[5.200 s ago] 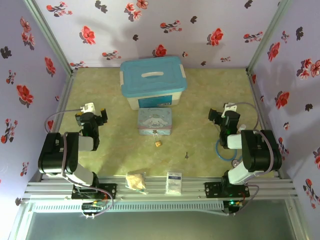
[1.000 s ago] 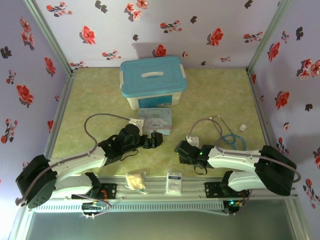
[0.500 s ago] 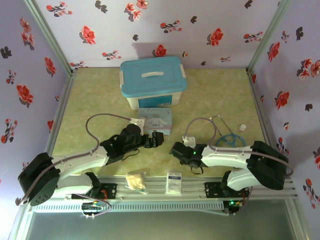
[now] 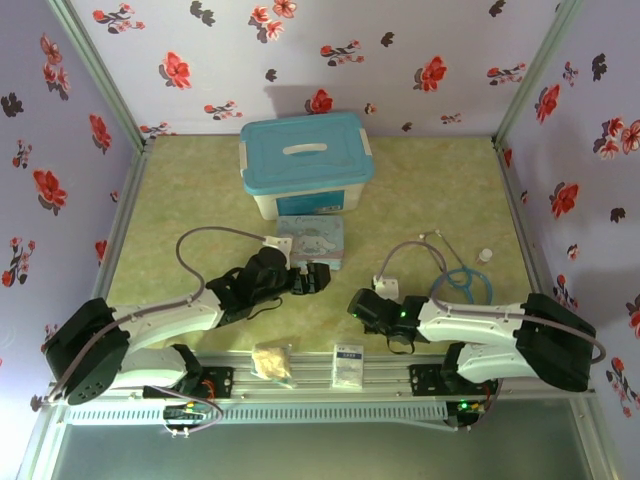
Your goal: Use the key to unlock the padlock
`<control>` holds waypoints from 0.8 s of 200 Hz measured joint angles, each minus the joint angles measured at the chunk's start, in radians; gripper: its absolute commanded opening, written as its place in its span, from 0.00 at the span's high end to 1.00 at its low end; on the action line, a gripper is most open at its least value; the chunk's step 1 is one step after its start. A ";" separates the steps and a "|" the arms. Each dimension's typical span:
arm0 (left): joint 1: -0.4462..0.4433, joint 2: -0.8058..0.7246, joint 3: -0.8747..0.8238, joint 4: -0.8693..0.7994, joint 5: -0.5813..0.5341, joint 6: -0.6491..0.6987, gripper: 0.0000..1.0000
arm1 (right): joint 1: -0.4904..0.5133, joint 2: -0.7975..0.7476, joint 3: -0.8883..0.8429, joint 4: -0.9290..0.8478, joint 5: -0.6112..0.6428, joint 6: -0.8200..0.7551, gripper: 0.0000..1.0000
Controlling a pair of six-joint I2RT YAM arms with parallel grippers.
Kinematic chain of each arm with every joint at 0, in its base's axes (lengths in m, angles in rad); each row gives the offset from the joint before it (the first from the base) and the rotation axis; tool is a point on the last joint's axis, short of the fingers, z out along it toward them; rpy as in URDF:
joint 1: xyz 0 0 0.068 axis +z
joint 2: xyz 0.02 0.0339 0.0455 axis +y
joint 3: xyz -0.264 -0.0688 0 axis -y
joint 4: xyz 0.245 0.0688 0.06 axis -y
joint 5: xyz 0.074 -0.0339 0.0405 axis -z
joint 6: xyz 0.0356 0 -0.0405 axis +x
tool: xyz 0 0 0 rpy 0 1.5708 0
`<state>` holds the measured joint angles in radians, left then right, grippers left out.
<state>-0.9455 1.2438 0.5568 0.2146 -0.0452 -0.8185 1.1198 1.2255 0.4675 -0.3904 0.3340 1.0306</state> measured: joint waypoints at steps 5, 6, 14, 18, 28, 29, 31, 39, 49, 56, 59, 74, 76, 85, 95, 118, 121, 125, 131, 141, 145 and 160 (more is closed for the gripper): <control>0.000 0.003 0.002 0.000 0.000 0.000 0.00 | 0.000 -0.001 0.000 0.002 0.003 0.002 0.92; 0.000 0.003 0.002 0.000 0.000 0.000 0.00 | 0.000 -0.001 0.000 0.002 0.003 0.001 0.92; 0.000 0.006 0.005 0.000 0.000 0.000 0.00 | 0.000 -0.003 0.000 -0.003 0.011 0.002 0.93; 0.000 0.007 0.007 0.000 0.000 0.000 0.00 | 0.000 -0.003 -0.004 -0.003 0.017 0.003 0.93; 0.000 0.009 0.011 0.000 0.000 0.000 0.00 | 0.000 -0.003 -0.005 -0.002 0.026 0.003 0.95; 0.000 0.009 0.012 0.000 -0.001 0.000 0.00 | 0.000 -0.003 -0.005 -0.003 0.027 0.003 0.95; 0.000 0.009 0.013 0.000 -0.001 0.000 0.00 | 0.000 -0.003 -0.005 -0.003 0.027 0.003 0.95; 0.000 0.012 0.018 -0.001 -0.003 0.000 0.00 | 0.000 -0.003 -0.005 -0.003 0.030 0.003 0.95; 0.000 0.017 0.026 -0.001 -0.007 0.001 0.00 | 0.000 -0.003 -0.005 -0.003 0.032 0.002 0.94; 0.000 0.019 0.031 -0.001 -0.008 0.001 0.00 | 0.000 -0.003 -0.005 -0.003 0.033 0.002 0.93; 0.000 0.021 0.033 -0.001 -0.008 0.001 0.00 | 0.000 -0.004 -0.005 -0.003 0.033 0.001 0.91; 0.000 0.031 0.043 -0.001 -0.008 0.001 0.00 | -0.001 -0.003 -0.005 -0.003 0.029 -0.005 0.79; 0.000 0.033 0.045 -0.001 -0.008 0.001 0.00 | -0.001 -0.002 -0.005 -0.005 0.024 -0.008 0.78; 0.000 0.039 0.049 0.000 -0.008 0.001 0.00 | -0.002 0.003 -0.004 -0.012 0.021 -0.019 0.77; 0.000 0.043 0.053 0.000 -0.008 0.001 0.00 | -0.002 0.009 0.007 -0.025 0.021 -0.024 0.74; 0.000 0.047 0.055 0.002 -0.008 0.001 0.00 | -0.002 0.027 0.033 -0.088 0.019 -0.034 0.72; 0.000 0.047 0.055 0.002 -0.008 0.001 0.00 | -0.002 0.028 0.035 -0.093 0.019 -0.035 0.72; 0.000 0.047 0.055 0.002 -0.008 0.001 0.00 | -0.002 0.029 0.037 -0.099 0.018 -0.035 0.72; 0.000 0.047 0.055 0.002 -0.008 0.001 0.00 | -0.002 0.031 0.039 -0.104 0.018 -0.035 0.72; 0.000 0.047 0.055 0.002 -0.008 0.001 0.00 | -0.002 0.035 0.042 -0.106 0.017 -0.035 0.73; 0.000 0.047 0.055 0.002 -0.008 0.001 0.00 | -0.002 0.038 0.042 -0.106 0.017 -0.034 0.73; 0.000 0.047 0.055 0.002 -0.008 0.001 0.00 | -0.001 0.046 0.048 -0.108 0.013 -0.031 0.74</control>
<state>-0.9455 1.2911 0.6121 0.2165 -0.0528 -0.8173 1.1191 1.2716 0.5156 -0.4988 0.3473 0.9997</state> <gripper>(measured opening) 0.997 0.266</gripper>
